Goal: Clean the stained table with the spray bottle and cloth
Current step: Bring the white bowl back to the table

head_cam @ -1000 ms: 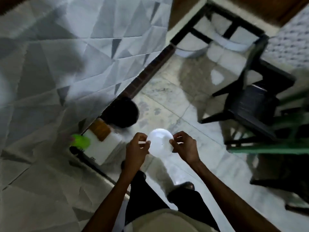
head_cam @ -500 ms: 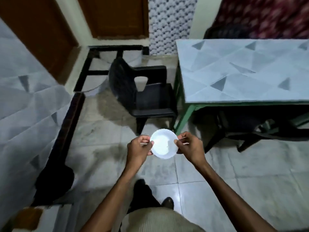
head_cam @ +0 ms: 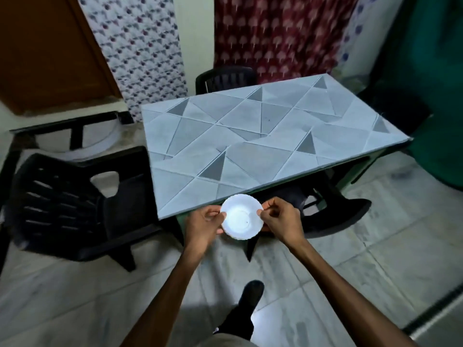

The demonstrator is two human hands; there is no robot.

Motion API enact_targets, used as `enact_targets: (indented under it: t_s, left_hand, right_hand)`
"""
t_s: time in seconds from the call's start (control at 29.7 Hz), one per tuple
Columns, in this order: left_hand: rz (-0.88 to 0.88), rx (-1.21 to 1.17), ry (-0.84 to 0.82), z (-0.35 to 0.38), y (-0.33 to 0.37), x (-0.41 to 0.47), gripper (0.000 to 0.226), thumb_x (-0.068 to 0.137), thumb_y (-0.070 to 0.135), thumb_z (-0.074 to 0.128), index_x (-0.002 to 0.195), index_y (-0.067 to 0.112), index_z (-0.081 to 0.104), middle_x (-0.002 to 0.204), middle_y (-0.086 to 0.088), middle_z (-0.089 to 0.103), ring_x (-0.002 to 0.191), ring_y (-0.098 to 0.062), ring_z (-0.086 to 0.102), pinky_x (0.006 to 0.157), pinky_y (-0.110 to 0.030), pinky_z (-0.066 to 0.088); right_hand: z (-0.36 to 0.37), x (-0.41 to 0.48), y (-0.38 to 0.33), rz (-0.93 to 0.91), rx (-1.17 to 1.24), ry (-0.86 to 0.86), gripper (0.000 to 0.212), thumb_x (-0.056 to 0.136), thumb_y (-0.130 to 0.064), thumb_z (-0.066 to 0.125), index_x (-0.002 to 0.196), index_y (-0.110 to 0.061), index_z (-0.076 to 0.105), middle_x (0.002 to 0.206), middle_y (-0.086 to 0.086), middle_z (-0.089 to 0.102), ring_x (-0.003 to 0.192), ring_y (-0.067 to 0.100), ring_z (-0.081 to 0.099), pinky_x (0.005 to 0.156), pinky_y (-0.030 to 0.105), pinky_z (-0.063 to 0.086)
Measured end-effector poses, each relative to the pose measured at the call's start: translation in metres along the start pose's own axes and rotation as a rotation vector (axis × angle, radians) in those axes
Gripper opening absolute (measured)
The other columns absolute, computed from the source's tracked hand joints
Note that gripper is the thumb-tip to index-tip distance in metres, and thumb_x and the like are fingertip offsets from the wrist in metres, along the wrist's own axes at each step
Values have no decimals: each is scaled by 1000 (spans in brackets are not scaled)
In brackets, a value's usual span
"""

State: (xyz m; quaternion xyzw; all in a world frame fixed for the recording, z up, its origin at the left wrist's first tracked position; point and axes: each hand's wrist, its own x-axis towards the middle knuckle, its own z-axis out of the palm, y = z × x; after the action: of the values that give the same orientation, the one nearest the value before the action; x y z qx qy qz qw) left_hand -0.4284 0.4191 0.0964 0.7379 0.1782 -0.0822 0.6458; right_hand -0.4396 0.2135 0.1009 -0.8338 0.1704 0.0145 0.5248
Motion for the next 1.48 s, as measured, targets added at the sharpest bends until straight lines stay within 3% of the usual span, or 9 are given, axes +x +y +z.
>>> enact_targets:
  t_s: [0.1, 0.3, 0.4, 0.47, 0.61, 0.81, 0.94, 1.28, 1.48]
  left_hand:
    - [10, -7, -2, 63, 28, 34, 11, 83, 3, 75, 88, 12, 71, 76, 1, 70, 64, -8, 68, 57, -30, 61]
    - [19, 84, 3, 150, 67, 84, 13, 81, 8, 76, 81, 21, 72, 80, -4, 71, 77, -27, 73, 67, -46, 63]
    - [27, 75, 6, 212, 86, 107, 9, 82, 7, 77, 87, 14, 74, 88, -7, 73, 81, -27, 72, 62, -35, 63]
    - [64, 114, 25, 263, 97, 119, 10, 83, 7, 76, 93, 7, 74, 91, -8, 73, 79, -20, 70, 56, -21, 59]
    - [59, 47, 80, 344, 113, 134, 11, 83, 5, 76, 94, 6, 75, 93, -11, 73, 80, -25, 72, 62, -36, 63]
    - [32, -67, 244, 486, 142, 148, 11, 85, 1, 72, 89, 11, 72, 84, -8, 70, 59, -4, 66, 53, -22, 58]
    - [-18, -134, 341, 535, 162, 155, 15, 83, 3, 75, 80, 17, 72, 76, -4, 68, 64, -14, 65, 57, -27, 60]
    - [-55, -290, 610, 552, 179, 240, 6, 87, 5, 71, 90, 6, 76, 87, -10, 73, 65, -16, 68, 54, -27, 59]
    - [-55, -341, 628, 499, 158, 314, 28, 93, -3, 55, 87, 13, 77, 86, 1, 76, 73, -14, 73, 60, -27, 59]
  right_hand:
    - [-44, 61, 2, 7, -3, 21, 8, 84, -11, 77, 85, -12, 69, 71, 1, 72, 57, 6, 66, 50, 17, 53]
    - [-108, 147, 13, 38, 34, 2, 9, 83, -13, 77, 87, -12, 69, 72, 4, 72, 57, 19, 70, 60, 38, 63]
    - [-154, 196, 25, 41, 63, -8, 11, 84, -10, 77, 90, -7, 69, 75, 8, 73, 51, 14, 68, 58, 40, 63]
    - [-193, 232, 38, 47, 109, -25, 11, 84, -8, 77, 91, -4, 68, 77, 11, 72, 52, 11, 67, 51, 31, 60]
    - [-255, 297, 63, 28, 191, -92, 10, 84, -7, 78, 89, -4, 70, 79, 10, 65, 64, 16, 65, 53, 28, 60]
    - [-363, 398, 93, -56, 141, -258, 10, 83, -3, 78, 90, -2, 70, 80, 7, 66, 71, 13, 66, 53, 27, 60]
    - [-393, 450, 95, -58, 120, -336, 10, 83, -4, 78, 90, -3, 71, 83, 9, 66, 73, 13, 65, 54, 28, 61]
    - [-344, 582, 60, -148, 43, -584, 12, 80, 0, 79, 82, -4, 68, 85, 12, 66, 73, 22, 68, 54, 33, 61]
    - [-251, 636, 36, -198, -50, -650, 17, 78, 1, 79, 75, -9, 66, 76, 5, 65, 64, 16, 68, 57, 42, 63]
